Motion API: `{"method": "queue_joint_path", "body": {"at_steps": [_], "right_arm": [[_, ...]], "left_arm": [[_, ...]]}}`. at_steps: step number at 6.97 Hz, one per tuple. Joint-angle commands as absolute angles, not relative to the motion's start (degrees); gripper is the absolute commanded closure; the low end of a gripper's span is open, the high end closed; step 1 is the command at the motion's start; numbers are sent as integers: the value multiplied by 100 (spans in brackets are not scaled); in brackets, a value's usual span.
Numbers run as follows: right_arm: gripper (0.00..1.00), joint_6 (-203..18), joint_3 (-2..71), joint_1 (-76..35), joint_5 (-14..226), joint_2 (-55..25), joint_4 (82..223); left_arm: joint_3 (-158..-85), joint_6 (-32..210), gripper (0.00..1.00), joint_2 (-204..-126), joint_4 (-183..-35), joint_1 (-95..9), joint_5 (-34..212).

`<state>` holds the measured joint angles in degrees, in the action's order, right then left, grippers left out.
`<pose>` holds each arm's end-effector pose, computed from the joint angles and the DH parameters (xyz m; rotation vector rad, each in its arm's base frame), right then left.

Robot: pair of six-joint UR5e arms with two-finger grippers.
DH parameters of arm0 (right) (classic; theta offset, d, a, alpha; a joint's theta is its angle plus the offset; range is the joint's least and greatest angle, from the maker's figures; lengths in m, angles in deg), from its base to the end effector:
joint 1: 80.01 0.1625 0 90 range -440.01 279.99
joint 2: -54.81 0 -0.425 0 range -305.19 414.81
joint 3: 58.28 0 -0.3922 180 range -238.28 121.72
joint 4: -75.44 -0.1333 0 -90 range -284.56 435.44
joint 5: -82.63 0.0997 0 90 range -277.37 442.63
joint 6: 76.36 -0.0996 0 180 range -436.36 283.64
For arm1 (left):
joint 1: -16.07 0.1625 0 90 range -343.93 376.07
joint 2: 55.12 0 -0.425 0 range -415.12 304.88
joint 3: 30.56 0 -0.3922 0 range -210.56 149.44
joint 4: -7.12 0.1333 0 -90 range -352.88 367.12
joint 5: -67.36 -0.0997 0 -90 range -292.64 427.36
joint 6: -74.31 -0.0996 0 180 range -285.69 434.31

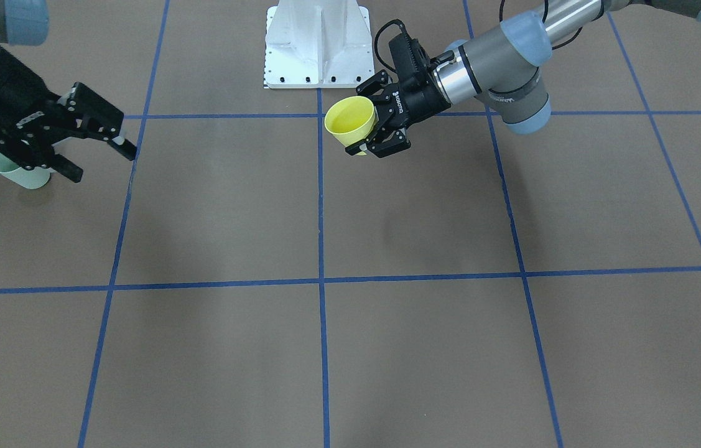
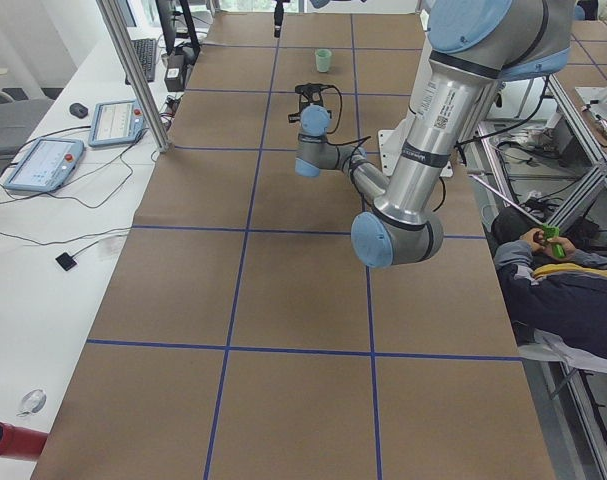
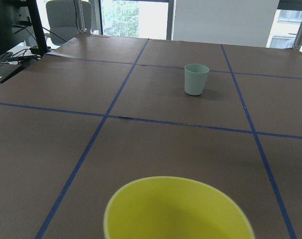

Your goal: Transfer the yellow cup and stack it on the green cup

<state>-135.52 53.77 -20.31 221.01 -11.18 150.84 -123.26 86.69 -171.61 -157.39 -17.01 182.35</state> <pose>-0.2275 -0.5059 0.2138 0.1672 -1.2280 -0.0089 0.4497 -0.4018 0.2334 1.3474 1.3253 0.9361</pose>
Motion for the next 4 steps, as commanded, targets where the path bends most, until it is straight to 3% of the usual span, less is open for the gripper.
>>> {"method": "queue_joint_path", "body": {"at_steps": [1, 4], "right_arm": [[0, -14496, 5405, -2663, 21845, -944, 14167], [1, -15351, 5291, -3640, 21000, -436, 14310]], "left_arm": [[-12302, 8679, 82, -17166, -15768, -1575, 18004], [-12310, 8688, 80, -17175, -15900, -1539, 17994]]}}
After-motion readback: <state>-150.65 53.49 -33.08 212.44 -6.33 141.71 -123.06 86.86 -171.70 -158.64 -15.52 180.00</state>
